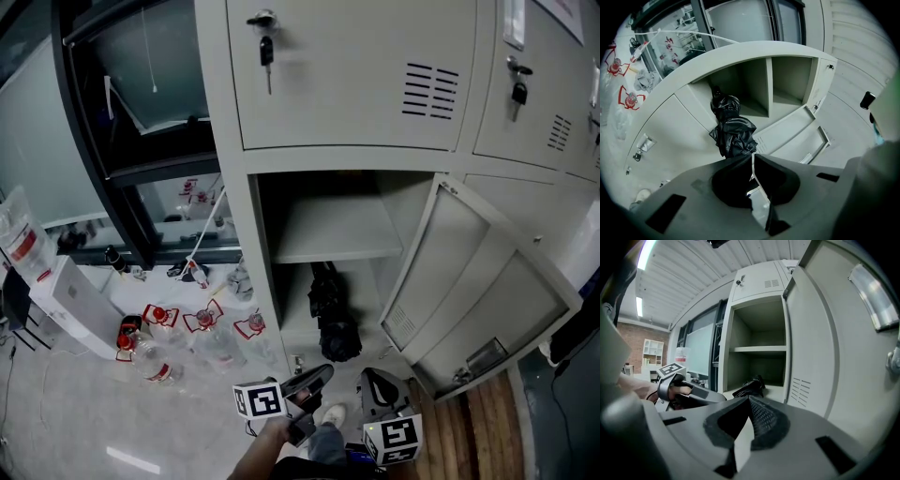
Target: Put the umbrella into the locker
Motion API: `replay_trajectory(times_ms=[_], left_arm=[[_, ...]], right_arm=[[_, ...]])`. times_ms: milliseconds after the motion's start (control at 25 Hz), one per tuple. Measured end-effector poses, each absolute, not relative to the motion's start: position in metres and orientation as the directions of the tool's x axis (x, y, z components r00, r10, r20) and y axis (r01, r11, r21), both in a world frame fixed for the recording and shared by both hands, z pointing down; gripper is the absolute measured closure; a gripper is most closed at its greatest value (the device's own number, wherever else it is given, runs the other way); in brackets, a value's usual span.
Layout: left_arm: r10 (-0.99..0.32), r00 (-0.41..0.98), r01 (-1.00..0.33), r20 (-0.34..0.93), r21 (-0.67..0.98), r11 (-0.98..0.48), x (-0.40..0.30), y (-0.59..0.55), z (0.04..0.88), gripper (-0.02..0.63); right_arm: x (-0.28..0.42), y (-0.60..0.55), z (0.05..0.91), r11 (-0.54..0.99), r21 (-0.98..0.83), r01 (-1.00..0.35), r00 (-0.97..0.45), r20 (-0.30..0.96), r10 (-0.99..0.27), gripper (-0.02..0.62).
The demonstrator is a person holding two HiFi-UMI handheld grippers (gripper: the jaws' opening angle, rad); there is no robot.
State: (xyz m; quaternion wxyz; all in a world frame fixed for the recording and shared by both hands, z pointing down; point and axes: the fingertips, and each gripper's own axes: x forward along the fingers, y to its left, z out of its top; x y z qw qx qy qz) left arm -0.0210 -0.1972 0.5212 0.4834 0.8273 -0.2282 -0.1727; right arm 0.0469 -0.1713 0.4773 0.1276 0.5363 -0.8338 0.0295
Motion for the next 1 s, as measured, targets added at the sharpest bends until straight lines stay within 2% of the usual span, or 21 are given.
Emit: replay_trajectory(times_ms=[1000], left_arm=[[-0.548,0.832,-0.195,-0.085,0.881,-0.432,-0.0227,-0.1970,0.5166,0.584]], right_arm=[[0.0519,-0.1629,0.4706,0.382,0.100,-0.919,-0.354,0.223,-0.908,0.595]])
